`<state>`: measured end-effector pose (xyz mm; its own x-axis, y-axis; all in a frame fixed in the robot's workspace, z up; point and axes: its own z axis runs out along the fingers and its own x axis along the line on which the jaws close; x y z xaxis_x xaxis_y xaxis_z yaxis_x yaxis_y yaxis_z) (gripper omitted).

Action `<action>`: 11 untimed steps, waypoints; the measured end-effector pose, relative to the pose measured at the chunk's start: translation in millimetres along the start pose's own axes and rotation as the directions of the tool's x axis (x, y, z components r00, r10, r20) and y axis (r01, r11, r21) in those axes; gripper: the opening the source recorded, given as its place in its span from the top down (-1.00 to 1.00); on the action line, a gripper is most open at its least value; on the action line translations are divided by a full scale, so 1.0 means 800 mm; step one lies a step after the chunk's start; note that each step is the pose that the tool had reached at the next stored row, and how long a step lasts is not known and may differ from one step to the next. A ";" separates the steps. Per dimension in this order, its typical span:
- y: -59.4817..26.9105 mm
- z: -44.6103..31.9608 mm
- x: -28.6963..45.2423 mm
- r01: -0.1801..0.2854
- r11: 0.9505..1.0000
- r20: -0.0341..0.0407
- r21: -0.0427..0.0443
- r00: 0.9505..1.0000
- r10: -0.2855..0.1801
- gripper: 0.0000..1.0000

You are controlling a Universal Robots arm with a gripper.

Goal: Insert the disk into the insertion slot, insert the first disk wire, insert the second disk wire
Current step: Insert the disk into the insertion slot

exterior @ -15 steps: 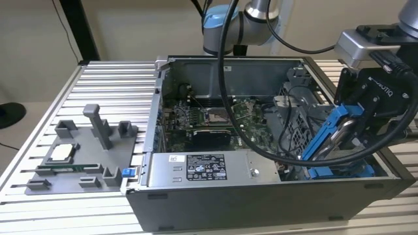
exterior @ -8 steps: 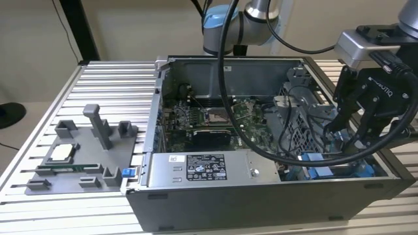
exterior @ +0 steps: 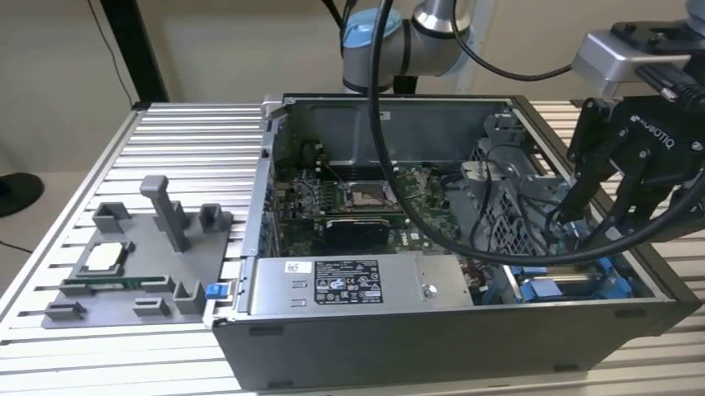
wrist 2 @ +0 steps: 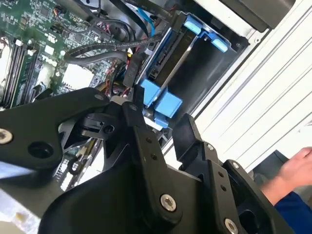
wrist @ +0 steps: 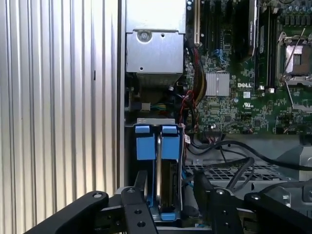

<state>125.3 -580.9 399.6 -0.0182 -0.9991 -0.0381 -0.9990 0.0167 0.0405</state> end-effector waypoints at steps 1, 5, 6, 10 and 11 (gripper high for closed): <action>0.000 -0.0042 -0.0001 0.000 1.000 0.000 0.000 1.000 0.000 -1.00; 0.001 -0.0117 -0.0040 0.000 1.000 0.000 0.000 1.000 0.000 -1.00; 0.001 -0.0117 -0.0074 0.001 1.000 0.000 0.002 1.000 -0.001 -1.00; 0.001 -0.0100 -0.0225 0.008 0.999 -0.011 0.031 1.000 -0.007 -1.00; 0.001 -0.0096 -0.0244 0.011 0.999 -0.016 0.039 1.000 -0.010 -1.00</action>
<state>125.2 -561.6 408.1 -0.0074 -0.9997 -0.0229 -1.0000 0.0074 0.0009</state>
